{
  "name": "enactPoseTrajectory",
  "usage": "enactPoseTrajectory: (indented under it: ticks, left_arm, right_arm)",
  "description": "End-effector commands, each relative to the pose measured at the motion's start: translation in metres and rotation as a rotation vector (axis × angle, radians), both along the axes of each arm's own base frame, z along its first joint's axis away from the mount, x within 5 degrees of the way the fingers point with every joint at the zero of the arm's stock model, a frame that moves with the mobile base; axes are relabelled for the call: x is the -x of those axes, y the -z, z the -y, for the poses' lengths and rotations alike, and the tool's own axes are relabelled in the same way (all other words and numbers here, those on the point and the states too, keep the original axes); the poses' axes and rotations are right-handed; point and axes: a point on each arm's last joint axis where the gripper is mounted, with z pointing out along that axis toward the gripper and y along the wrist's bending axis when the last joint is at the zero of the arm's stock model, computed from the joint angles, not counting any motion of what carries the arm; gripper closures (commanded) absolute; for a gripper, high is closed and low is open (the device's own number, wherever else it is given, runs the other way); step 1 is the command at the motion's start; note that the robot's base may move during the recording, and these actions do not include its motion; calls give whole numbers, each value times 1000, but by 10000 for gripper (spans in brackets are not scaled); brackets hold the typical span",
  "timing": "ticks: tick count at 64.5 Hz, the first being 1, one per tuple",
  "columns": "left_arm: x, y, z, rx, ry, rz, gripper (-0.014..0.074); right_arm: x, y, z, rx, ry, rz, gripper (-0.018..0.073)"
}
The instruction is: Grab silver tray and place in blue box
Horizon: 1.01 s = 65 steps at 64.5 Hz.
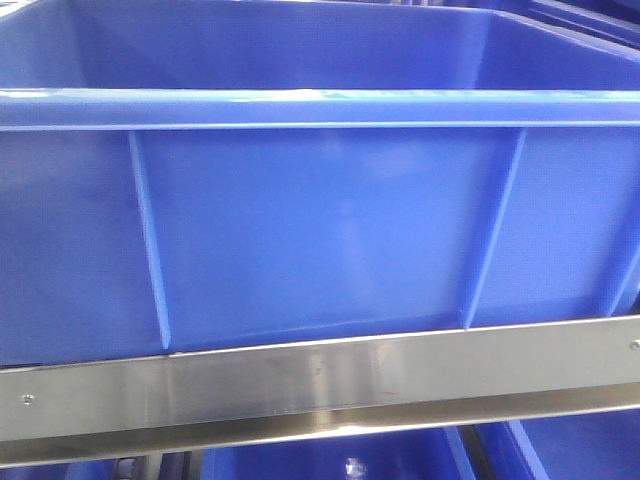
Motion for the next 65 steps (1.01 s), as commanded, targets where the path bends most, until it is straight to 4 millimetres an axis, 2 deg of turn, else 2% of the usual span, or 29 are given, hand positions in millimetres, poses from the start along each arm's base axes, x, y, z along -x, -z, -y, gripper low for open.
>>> enactPoseTrajectory:
  ticks: [1, 11, 18, 36, 43, 65]
  left_arm:
    - [3, -11, 0, 10, -4, 116, 679]
    - [3, -11, 0, 10, -4, 116, 679]
    - [3, -11, 0, 10, -4, 116, 679]
    - [3, -11, 0, 10, -4, 116, 679]
    - [3, -11, 0, 10, -4, 116, 679]
    - [3, -11, 0, 10, -4, 116, 679]
  right_arm:
    - [-2, -4, -2, -27, -3, 106, 504]
    - [-7, 22, 9, -66, 167, 157, 504]
    - [-7, 48, 18, -60, 282, 204, 504]
    - [8, 106, 25, -68, 374, 303, 504]
    - [15, 108, 25, -68, 376, 303, 504]
    - [14, 108, 25, -67, 376, 299, 504]
